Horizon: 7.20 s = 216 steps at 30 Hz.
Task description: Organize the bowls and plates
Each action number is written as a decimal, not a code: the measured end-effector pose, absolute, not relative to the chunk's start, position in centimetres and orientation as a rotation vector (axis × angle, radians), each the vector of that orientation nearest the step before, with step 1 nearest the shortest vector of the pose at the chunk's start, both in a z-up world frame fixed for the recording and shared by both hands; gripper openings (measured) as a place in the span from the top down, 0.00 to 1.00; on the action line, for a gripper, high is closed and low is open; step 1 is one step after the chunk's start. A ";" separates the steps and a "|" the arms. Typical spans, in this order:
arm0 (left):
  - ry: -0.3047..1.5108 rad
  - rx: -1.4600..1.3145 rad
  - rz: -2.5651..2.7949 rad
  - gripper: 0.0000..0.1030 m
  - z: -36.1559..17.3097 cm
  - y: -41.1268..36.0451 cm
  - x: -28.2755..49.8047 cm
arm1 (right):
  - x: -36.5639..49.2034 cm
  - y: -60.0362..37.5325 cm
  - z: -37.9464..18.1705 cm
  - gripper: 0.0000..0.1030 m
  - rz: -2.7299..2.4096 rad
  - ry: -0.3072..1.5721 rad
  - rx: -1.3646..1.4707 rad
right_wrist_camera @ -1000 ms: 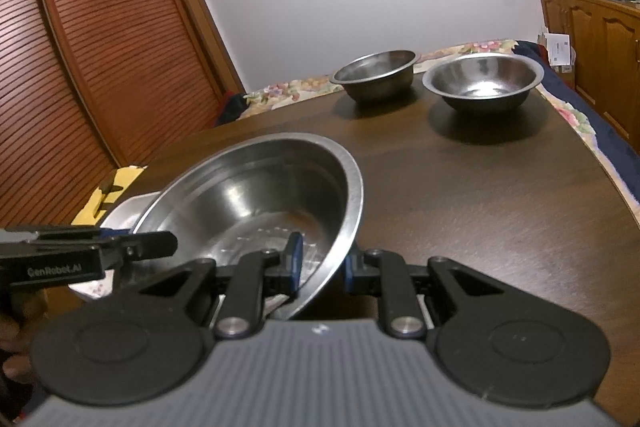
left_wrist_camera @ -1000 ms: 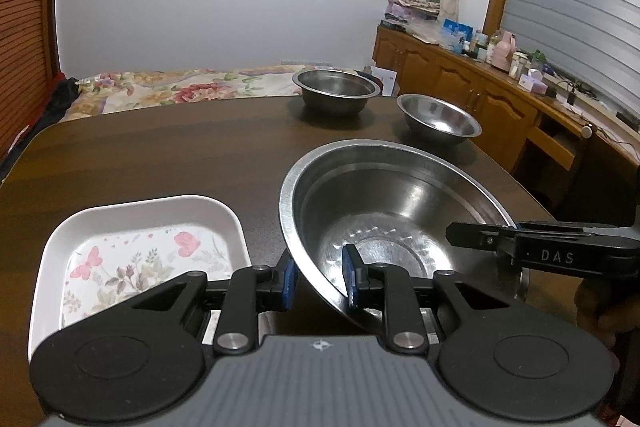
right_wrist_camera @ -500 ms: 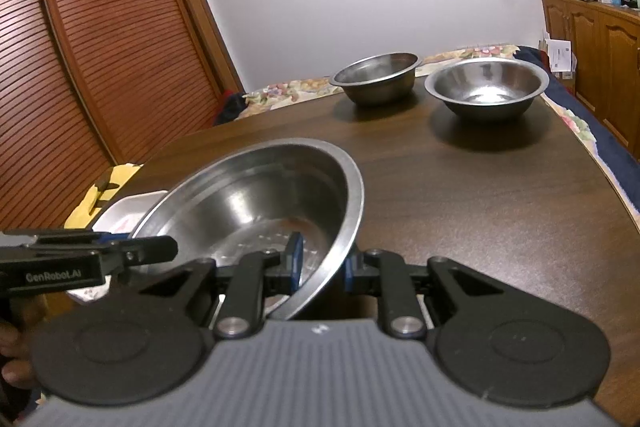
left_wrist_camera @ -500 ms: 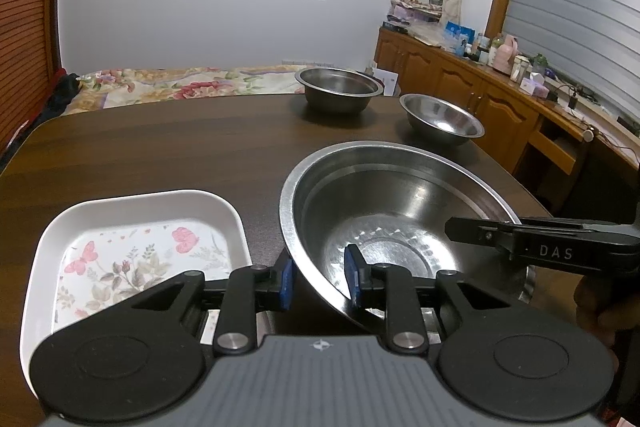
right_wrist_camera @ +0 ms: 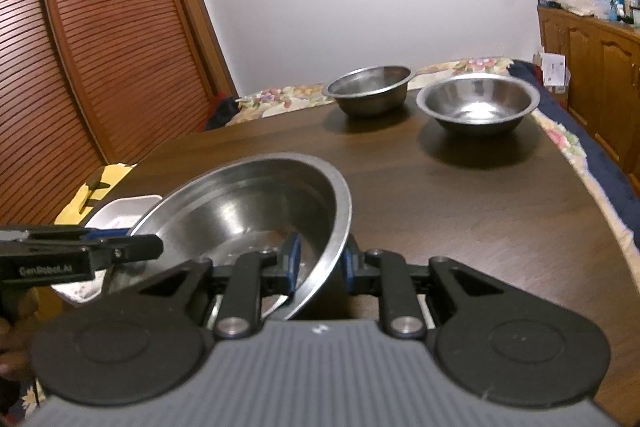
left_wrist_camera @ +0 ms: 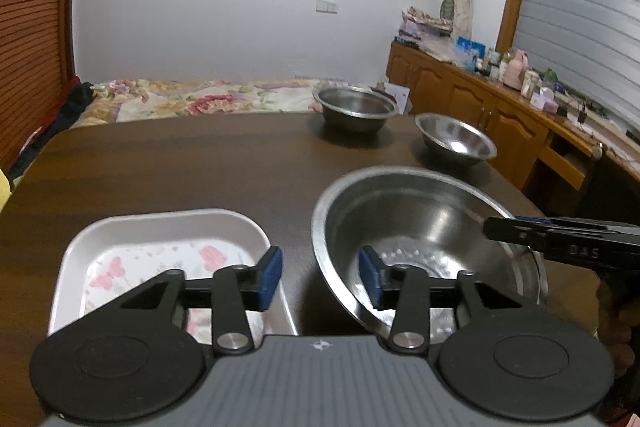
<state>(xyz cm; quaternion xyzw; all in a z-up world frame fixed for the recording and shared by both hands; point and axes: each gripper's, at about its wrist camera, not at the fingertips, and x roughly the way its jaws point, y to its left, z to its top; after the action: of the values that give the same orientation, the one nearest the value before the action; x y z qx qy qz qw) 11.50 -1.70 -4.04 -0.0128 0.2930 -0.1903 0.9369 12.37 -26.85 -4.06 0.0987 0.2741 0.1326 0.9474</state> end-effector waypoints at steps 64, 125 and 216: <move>0.734 0.061 -0.550 0.47 -4.1 -11.1 39.6 | 40.2 -29.7 -2.2 0.60 0.268 0.857 0.076; 0.643 0.033 -0.600 0.76 4.0 -5.8 22.8 | 23.8 -27.5 3.9 0.81 0.355 0.684 0.269; 0.606 0.122 -0.476 0.73 -0.9 -4.0 12.1 | 13.6 -23.7 -1.3 0.85 0.294 0.607 0.003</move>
<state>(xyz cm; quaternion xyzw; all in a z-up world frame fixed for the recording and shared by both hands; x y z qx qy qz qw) 12.10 -3.99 -0.89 0.0592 0.2954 -0.2320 0.9249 13.63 -23.68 -1.31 0.0013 0.2979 0.1443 0.9436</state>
